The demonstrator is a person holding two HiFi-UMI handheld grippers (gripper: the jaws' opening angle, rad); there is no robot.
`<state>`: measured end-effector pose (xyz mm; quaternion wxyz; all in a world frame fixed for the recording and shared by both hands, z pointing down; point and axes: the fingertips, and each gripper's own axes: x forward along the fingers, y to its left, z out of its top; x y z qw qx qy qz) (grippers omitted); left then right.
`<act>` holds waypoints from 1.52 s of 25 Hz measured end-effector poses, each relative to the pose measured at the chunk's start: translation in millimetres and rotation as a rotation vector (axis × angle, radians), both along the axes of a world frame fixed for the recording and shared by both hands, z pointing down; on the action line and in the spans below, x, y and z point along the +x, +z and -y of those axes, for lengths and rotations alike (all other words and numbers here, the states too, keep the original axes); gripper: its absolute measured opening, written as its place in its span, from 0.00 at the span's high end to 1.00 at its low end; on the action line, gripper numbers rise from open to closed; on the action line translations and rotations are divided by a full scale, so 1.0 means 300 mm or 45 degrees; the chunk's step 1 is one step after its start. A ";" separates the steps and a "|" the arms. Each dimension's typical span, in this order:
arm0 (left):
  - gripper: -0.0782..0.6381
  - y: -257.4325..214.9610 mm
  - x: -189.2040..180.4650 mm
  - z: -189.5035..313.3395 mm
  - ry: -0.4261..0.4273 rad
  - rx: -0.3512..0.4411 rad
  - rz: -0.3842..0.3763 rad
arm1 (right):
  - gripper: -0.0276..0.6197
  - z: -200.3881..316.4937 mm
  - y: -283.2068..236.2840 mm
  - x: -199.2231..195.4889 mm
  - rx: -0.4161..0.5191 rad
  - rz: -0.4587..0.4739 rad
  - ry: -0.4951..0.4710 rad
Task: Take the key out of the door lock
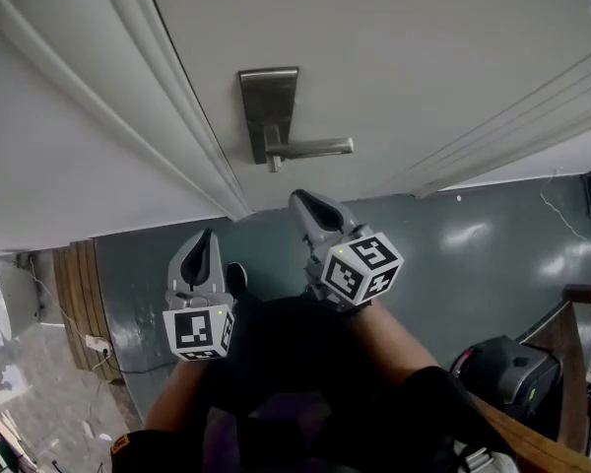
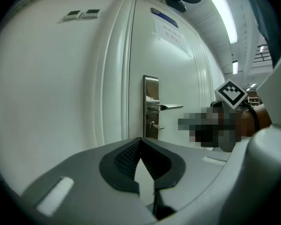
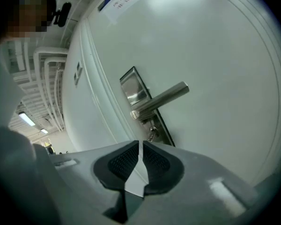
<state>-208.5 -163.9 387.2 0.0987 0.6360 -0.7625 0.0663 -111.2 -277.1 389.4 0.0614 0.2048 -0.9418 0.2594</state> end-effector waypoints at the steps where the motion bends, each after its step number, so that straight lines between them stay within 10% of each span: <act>1: 0.87 -0.005 -0.030 0.016 0.037 0.003 -0.001 | 0.92 0.008 0.003 -0.015 -0.031 0.006 0.039; 15: 0.87 0.035 -0.202 0.133 0.435 -0.013 -0.004 | 0.79 0.074 0.109 -0.113 -0.585 0.337 0.408; 38: 0.87 0.084 -0.163 0.144 0.394 -0.105 0.010 | 0.93 0.164 0.106 -0.191 -0.892 0.743 0.341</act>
